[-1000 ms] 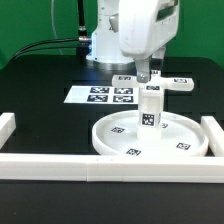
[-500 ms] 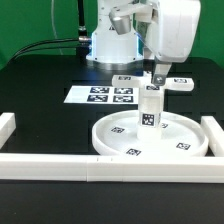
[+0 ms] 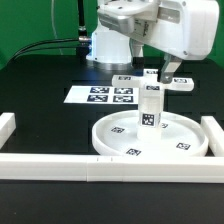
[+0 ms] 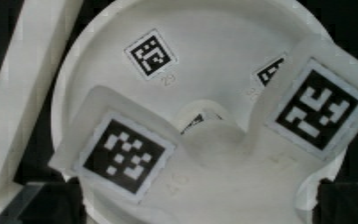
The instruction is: Assemble round table
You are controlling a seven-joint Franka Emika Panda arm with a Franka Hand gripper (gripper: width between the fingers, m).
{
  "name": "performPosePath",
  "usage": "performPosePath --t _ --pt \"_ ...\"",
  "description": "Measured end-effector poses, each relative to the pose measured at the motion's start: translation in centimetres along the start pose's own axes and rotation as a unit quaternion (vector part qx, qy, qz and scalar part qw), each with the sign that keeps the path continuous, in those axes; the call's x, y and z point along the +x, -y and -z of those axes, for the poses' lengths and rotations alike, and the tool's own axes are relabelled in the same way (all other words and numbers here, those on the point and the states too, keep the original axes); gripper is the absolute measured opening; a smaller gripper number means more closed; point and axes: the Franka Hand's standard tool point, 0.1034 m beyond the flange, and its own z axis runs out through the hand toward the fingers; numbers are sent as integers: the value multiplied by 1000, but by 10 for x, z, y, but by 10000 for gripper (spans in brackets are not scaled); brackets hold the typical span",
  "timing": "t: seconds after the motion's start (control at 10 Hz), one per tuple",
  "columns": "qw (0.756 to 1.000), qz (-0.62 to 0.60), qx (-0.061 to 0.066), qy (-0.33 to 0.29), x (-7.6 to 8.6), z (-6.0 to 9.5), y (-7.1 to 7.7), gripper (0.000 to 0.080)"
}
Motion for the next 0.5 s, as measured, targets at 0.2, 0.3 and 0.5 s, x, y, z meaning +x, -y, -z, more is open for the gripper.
performPosePath --t 0.2,0.3,0.5 --pt "997 72 1 13 2 3 -4 648" --pt "994 108 5 21 3 3 -4 648" --pt "993 113 11 26 6 -1 -2 648"
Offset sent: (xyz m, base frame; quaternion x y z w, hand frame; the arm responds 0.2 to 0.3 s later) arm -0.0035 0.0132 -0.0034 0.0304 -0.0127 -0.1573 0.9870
